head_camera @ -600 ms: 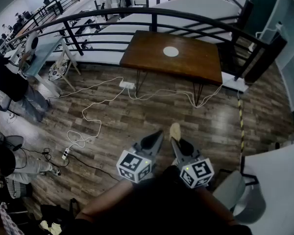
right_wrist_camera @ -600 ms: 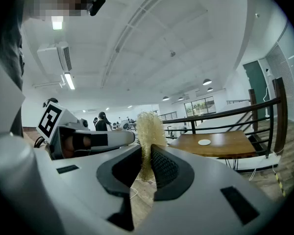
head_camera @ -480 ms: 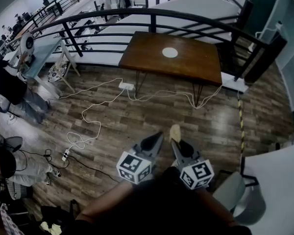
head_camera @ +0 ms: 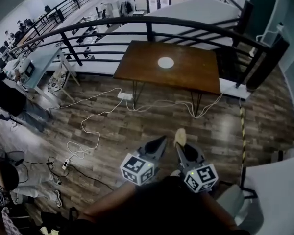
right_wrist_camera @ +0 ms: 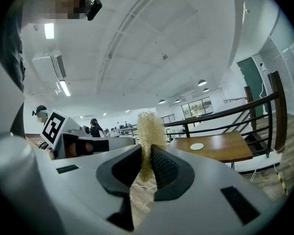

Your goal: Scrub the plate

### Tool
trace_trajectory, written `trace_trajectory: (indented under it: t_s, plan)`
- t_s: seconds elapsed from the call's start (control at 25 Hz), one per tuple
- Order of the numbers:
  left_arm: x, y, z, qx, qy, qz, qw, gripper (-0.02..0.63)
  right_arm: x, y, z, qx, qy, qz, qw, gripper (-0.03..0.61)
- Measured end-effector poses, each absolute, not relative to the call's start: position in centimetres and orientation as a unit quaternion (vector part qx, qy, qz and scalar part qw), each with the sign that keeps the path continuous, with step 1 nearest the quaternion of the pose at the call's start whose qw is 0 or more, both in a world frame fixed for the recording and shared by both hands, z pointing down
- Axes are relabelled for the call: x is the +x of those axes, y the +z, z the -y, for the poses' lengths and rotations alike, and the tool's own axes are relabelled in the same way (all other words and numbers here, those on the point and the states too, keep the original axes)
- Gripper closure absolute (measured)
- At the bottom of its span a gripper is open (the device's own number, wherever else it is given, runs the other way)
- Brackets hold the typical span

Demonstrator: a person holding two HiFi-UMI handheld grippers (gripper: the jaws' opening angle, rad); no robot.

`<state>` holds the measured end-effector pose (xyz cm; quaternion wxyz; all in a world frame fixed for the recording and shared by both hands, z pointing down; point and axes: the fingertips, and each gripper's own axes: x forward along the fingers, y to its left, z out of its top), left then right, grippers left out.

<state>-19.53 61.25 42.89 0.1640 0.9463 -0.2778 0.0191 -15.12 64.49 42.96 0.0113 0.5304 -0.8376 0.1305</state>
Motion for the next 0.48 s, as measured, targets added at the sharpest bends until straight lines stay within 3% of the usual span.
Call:
trace_trajectory:
  t_s: [0.48]
  plan:
    - [-8.3, 43.3, -53.0, 0.938, 0.026, 0.3, 0.175, 0.604, -2.5, 43.4, -56.4, 0.518, 0.148, 0.842, 0.014, 0.518]
